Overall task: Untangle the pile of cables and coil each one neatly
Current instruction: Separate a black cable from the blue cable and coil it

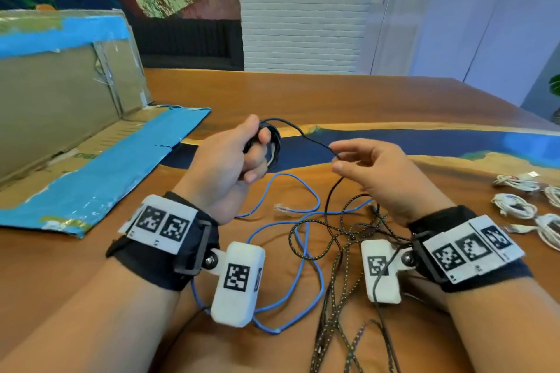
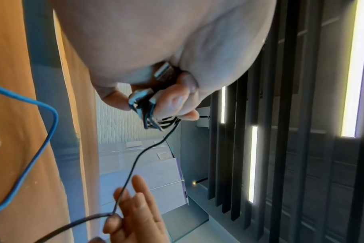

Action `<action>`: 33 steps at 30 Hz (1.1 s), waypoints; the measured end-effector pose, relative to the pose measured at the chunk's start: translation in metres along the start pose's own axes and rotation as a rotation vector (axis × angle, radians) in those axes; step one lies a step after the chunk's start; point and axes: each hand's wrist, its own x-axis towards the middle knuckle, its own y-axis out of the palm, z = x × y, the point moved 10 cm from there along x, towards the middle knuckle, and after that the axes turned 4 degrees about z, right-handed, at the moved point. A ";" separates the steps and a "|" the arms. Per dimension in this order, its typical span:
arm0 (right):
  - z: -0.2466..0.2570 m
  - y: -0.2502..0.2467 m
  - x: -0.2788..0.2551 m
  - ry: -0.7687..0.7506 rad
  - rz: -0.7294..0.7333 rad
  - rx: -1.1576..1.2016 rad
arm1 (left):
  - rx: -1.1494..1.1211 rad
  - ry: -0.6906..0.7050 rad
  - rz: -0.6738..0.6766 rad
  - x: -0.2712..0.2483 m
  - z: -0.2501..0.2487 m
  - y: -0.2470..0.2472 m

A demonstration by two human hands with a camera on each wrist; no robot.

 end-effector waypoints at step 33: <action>0.018 0.036 0.035 0.022 0.512 -0.988 | 0.176 0.094 -0.080 0.001 -0.012 -0.010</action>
